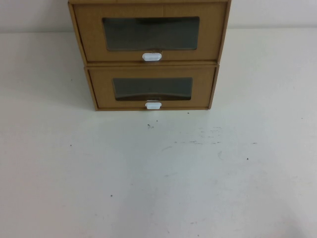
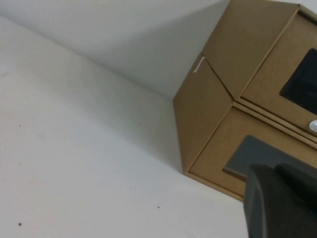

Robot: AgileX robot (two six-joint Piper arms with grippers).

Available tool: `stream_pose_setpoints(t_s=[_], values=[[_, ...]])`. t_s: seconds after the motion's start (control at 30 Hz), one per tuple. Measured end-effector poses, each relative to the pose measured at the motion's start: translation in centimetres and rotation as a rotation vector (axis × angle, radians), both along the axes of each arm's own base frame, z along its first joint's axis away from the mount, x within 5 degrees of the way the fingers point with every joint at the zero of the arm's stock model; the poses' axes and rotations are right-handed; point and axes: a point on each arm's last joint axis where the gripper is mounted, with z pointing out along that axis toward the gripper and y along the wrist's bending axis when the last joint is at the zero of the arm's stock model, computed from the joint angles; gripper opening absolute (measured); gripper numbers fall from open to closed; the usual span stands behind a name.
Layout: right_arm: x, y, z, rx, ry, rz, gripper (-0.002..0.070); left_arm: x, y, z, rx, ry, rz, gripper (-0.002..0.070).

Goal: Open the shoe box
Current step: 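Pull the top drawer of the cardboard box fully open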

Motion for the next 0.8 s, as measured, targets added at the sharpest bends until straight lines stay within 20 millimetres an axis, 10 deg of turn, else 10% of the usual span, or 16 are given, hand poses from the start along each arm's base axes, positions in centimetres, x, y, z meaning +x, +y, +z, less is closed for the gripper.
stream_pose_setpoints(t_s=[0.33, 0.53, 0.8], values=[[0.0, 0.0, 0.0, 0.002, 0.000, 0.000, -0.0021, 0.3, -0.1, 1.3, -0.025, 0.068, -0.010, -0.0006], [0.0, 0.0, 0.0, 0.002, 0.000, 0.000, -0.0021, 2.7, -0.2, 8.4, 0.167, 0.270, -0.022, -0.0006], [0.0, 0.0, 0.0, 0.004, 0.000, 0.000, -0.0021, 11.2, -1.9, 15.7, 0.479, 0.502, -0.236, -0.0006]])
